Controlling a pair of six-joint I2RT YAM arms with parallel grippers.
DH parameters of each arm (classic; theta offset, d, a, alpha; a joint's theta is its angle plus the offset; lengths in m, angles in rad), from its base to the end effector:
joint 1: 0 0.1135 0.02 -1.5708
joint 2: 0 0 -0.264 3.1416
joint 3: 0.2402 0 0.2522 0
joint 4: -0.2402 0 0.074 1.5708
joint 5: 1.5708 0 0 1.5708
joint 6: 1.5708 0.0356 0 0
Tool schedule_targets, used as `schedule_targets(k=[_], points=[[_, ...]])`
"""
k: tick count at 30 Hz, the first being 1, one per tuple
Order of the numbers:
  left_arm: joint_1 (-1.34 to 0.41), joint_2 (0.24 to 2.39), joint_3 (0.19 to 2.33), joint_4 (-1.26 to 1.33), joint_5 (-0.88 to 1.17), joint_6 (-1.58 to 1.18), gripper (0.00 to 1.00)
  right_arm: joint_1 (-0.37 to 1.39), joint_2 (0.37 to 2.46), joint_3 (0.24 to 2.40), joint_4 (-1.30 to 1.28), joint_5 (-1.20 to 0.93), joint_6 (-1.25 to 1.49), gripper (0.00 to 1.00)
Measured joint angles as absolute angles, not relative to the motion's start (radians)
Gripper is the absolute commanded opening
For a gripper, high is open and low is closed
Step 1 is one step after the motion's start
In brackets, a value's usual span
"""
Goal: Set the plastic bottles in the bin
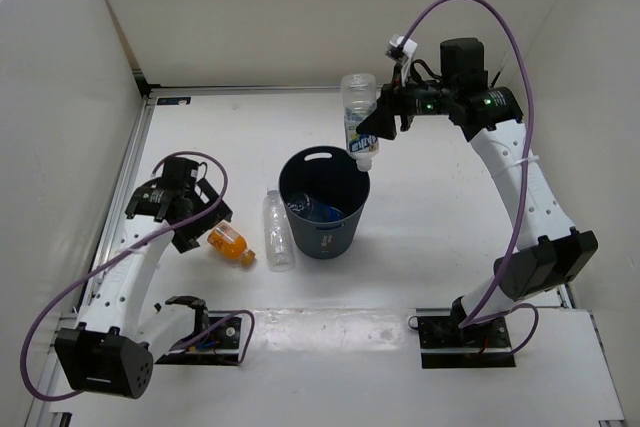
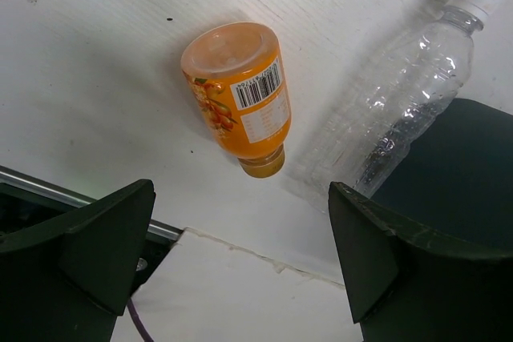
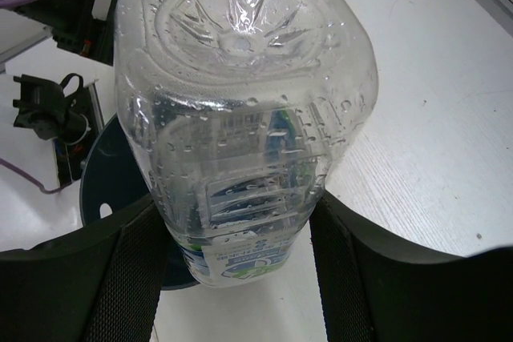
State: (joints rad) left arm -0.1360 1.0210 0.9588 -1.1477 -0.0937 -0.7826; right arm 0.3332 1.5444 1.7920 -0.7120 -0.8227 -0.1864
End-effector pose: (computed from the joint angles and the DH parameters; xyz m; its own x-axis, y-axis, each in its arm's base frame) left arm 0.1678 -0.0196 0.2809 -0.7294 -0.6088 -0.3121 -0.5811 0.7921 -0.1869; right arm 0.2973 0.1305 0.4516 -0.2599 -0.2234 -0.9394 -0.9056 0.3939 0.1569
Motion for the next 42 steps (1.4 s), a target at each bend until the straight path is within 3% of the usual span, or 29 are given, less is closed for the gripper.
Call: schedule_targets(k=[5,11,42], points=[[-0.136,1.026,0.959,-1.148,-0.094,-0.788,1.0,0.336,1.544,1.798,-0.753,-0.85,-0.213,0.25],[-0.136,0.997,0.958,-1.149,-0.097,-0.805,1.0,0.32,1.544,1.804,-0.792,-0.891,-0.245,0.3],[-0.136,1.018,0.954,-1.143,-0.115,-0.814,1.0,0.308,1.496,1.741,-0.816,-0.976,-0.387,0.39]])
